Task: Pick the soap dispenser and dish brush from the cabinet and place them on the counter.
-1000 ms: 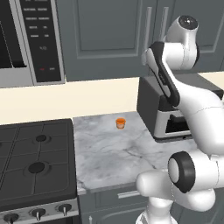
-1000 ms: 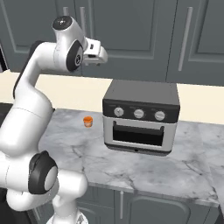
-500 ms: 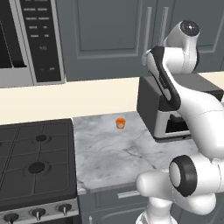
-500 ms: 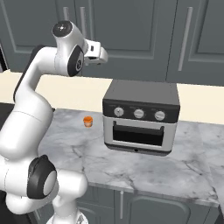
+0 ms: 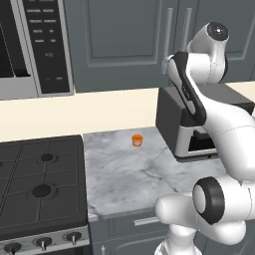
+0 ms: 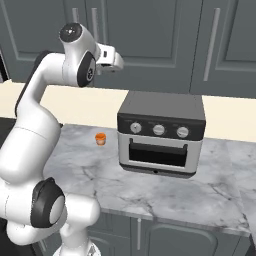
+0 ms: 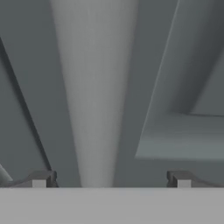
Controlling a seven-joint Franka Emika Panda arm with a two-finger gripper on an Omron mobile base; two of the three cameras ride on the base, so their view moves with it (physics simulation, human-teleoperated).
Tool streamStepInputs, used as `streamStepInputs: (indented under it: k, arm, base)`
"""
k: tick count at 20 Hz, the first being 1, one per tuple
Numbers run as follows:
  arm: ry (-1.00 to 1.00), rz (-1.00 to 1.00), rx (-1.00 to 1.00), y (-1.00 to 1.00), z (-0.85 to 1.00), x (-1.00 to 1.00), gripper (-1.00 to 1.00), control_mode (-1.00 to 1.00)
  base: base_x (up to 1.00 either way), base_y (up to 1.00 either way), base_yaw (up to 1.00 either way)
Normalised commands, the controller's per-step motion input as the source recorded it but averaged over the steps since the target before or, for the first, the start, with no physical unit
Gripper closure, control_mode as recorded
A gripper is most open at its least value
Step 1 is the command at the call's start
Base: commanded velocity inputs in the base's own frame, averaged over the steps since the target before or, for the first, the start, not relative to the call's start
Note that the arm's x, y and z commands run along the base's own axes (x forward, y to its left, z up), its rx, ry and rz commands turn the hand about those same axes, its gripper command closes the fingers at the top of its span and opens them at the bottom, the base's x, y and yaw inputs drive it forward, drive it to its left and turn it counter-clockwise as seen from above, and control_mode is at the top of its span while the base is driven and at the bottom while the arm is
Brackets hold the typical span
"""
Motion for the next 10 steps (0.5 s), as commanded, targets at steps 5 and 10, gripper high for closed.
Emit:
streamStepInputs:
  k: [5, 10]
  arm:
    - [-0.15, 0.0, 0.0, 0.08, -0.02, 0.13, -1.0, -1.0]
    - [-0.16, 0.0, 0.0, 0.02, 0.0, 0.15, -1.0, -1.0]
  base:
    - [0.0, 0.0, 0.0]
    - [0.0, 0.0, 0.0]
